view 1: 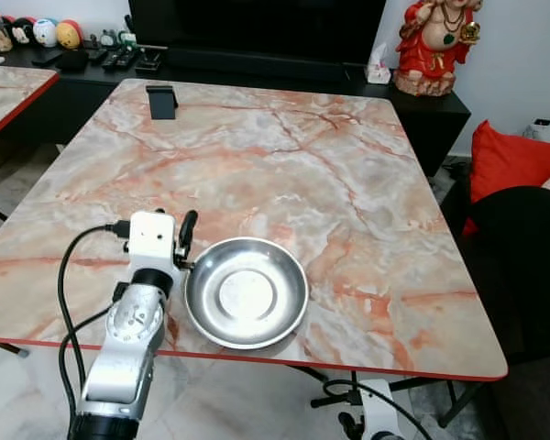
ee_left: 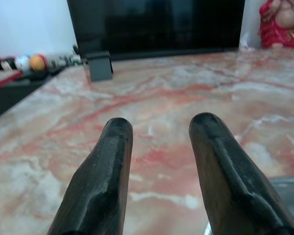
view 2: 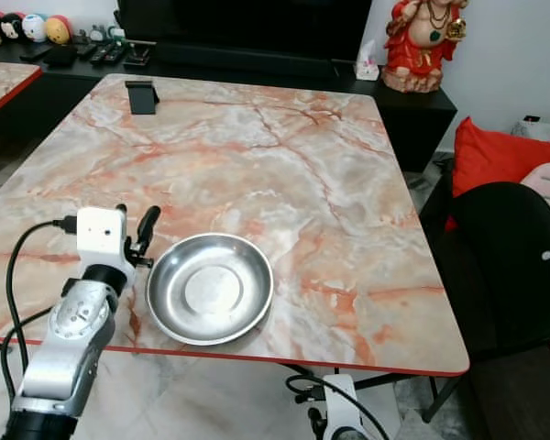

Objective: Setting the table

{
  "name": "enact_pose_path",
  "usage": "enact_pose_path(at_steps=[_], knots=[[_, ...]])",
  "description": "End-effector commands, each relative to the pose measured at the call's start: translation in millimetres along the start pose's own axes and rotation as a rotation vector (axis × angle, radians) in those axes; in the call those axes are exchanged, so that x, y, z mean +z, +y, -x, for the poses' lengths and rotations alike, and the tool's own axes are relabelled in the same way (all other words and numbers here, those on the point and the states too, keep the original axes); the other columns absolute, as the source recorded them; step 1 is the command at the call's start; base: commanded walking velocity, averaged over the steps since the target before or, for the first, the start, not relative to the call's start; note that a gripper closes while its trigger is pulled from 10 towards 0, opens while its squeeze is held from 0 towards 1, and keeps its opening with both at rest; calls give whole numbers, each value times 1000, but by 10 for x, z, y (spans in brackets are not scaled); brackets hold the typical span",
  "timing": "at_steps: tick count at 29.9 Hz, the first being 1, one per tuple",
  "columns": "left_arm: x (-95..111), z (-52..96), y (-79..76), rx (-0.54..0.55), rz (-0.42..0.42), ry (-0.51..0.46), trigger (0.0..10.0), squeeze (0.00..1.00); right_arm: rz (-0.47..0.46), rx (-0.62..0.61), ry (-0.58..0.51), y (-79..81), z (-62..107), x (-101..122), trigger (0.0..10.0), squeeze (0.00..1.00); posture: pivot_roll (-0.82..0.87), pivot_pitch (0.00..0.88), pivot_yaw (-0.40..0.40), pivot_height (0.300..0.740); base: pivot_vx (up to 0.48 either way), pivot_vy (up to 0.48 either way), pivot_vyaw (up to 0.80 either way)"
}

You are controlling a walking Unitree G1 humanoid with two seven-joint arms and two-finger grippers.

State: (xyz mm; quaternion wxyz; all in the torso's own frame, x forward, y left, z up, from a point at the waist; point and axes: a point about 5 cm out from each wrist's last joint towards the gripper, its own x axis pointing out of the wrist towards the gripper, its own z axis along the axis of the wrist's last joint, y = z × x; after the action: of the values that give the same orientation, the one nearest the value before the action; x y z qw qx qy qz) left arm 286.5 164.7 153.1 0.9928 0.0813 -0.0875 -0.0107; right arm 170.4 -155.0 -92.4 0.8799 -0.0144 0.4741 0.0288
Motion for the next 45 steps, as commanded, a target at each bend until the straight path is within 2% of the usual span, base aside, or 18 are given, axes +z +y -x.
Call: enact_pose_path(at_steps=[1, 6, 11, 16, 39, 45], knots=[[6, 30, 29, 20, 13, -29, 10000, 0, -4, -15, -1, -32, 2, 2, 10000, 0, 63, 0, -86, 740, 0, 0, 0], [14, -1, 59, 37, 11, -63, 10000, 0, 3, -10, 2, -21, 0, 3, 10000, 0, 61, 0, -83, 740, 0, 0, 0], [32, -52, -10, 7, 33, -86, 10000, 0, -7, -11, -3, -8, 1, -1, 10000, 0, 54, 0, -74, 740, 0, 274, 0], [50, -57, -51, -12, 44, -98, 10000, 0, -10, -11, -5, 1, 1, -2, 10000, 0, 57, 0, -73, 740, 0, 277, 0], [59, -34, -40, -31, 56, -124, 10000, 0, -8, -32, -11, -4, 5, -11, 10000, 0, 64, 0, -66, 740, 0, 284, 0], [62, -66, -30, -23, 54, -125, 10000, 0, -6, -32, -13, 3, 1, 4, 10000, 0, 66, 0, -66, 740, 0, 284, 0]])
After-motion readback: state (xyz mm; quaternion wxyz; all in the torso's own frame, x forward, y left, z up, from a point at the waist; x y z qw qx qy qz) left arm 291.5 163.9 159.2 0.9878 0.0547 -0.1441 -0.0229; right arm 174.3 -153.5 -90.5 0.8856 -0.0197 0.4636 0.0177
